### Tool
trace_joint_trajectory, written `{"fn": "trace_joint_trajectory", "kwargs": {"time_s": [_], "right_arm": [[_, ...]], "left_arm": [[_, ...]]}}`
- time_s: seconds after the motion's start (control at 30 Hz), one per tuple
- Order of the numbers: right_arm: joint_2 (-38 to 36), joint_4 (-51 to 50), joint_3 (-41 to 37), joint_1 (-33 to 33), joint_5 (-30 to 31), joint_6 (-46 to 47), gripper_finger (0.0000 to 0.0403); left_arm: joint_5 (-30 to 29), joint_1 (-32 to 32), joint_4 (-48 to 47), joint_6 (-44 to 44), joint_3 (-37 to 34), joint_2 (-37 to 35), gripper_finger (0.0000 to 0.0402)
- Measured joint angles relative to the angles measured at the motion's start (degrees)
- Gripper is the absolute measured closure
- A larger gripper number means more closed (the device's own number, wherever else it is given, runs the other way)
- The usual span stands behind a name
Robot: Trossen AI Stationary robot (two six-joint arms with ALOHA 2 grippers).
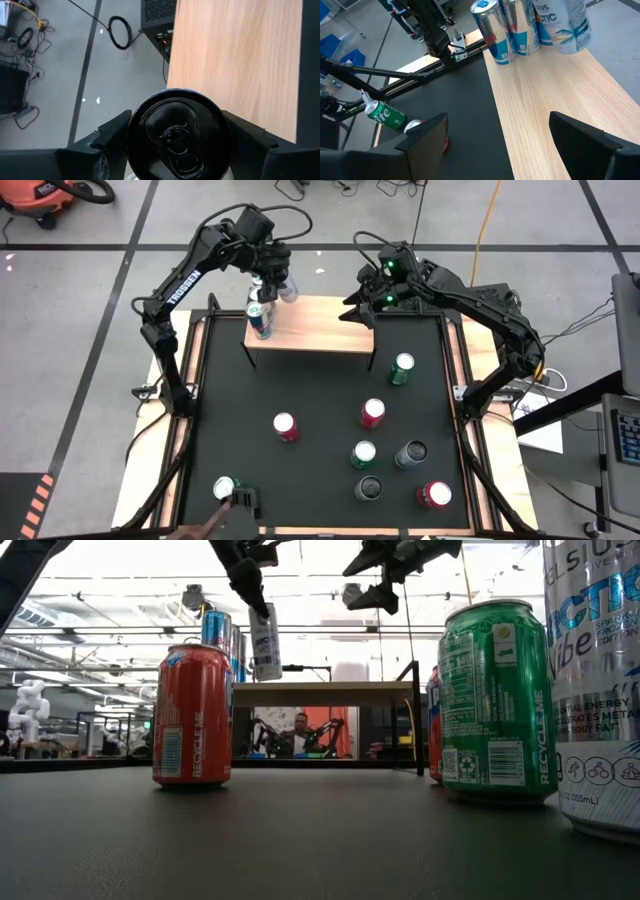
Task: Place canned beverage on shelf
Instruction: Put the top white-blue soda can on the shelf
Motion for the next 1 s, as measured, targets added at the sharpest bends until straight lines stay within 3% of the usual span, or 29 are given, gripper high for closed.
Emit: {"fn": "trace_joint_trajectory", "kwargs": {"time_s": [0.73,1.0], "right_arm": [[0.02,0.06,-0.02,0.00,0.05,-0.07,0.0078],[0.02,0.04,-0.02,0.00,0.24,-0.05,0.0078]], "left_arm": [[2.01,-1.31,0.43,1.92,-1.86,1.22,0.0150],[-0.14,-2.05,0.73,3.28,-1.95,3.30,0.0143]]}}
